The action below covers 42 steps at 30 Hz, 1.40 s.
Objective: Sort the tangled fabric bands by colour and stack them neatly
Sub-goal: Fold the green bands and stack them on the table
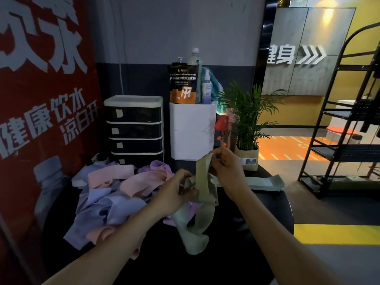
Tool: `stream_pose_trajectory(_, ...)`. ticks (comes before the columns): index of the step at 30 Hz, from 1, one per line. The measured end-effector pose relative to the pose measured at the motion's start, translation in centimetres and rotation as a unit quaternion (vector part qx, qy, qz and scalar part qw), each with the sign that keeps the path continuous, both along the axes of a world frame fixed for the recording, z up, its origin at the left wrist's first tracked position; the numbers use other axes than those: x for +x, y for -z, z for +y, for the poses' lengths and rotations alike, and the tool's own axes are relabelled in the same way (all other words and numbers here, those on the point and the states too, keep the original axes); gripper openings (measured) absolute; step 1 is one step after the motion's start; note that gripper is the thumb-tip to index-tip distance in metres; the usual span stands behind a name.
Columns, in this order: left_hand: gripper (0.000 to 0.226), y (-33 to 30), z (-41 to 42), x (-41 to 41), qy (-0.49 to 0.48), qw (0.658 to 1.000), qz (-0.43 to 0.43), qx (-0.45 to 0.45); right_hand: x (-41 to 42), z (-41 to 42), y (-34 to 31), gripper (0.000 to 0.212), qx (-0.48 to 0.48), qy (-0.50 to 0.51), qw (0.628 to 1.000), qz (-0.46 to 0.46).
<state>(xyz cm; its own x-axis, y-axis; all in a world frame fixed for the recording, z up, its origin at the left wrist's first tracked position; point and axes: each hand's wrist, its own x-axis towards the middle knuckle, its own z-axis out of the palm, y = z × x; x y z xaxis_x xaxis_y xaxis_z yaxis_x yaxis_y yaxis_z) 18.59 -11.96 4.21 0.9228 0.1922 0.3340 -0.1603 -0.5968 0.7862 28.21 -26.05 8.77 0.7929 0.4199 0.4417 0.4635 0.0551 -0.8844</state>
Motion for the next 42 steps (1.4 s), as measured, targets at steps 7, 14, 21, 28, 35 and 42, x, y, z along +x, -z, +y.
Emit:
stream_pose_trajectory(7, 0.034, -1.8, 0.9, -0.2, -0.089, 0.995, -0.019, -0.038, 0.5, -2.1, 0.8, 0.032, -0.124, -0.051, 0.980, -0.149)
stream_pose_trajectory(14, 0.034, -3.0, 0.6, -0.7, -0.220, 0.973, -0.065, -0.024, -0.5, -1.8, 0.4, 0.026, -0.210, -0.101, 0.960, -0.155)
stream_pose_trajectory(21, 0.042, -3.3, 0.2, -1.4, -0.231, 0.970, -0.074, 0.020, -1.0, -0.6, 0.8, 0.032, -0.124, 0.077, 0.983, -0.108)
stream_pose_trajectory(28, 0.053, -3.1, 2.8, -1.8, -0.246, 0.968, -0.009, -0.050, 0.2, -1.4, 1.3, 0.028, -0.003, 0.128, 0.989, 0.070)
stream_pose_trajectory(35, 0.019, -2.5, 2.7, -3.1, -0.289, 0.950, 0.005, 0.114, -0.6, -1.4, -0.2, 0.019, 0.135, 0.044, 0.972, 0.190)
stream_pose_trajectory(42, 0.044, -0.4, -1.6, -0.6, -0.047, 0.996, 0.031, -0.076, -2.7, -0.1, -0.8, 0.034, 0.089, -0.034, 0.980, 0.173)
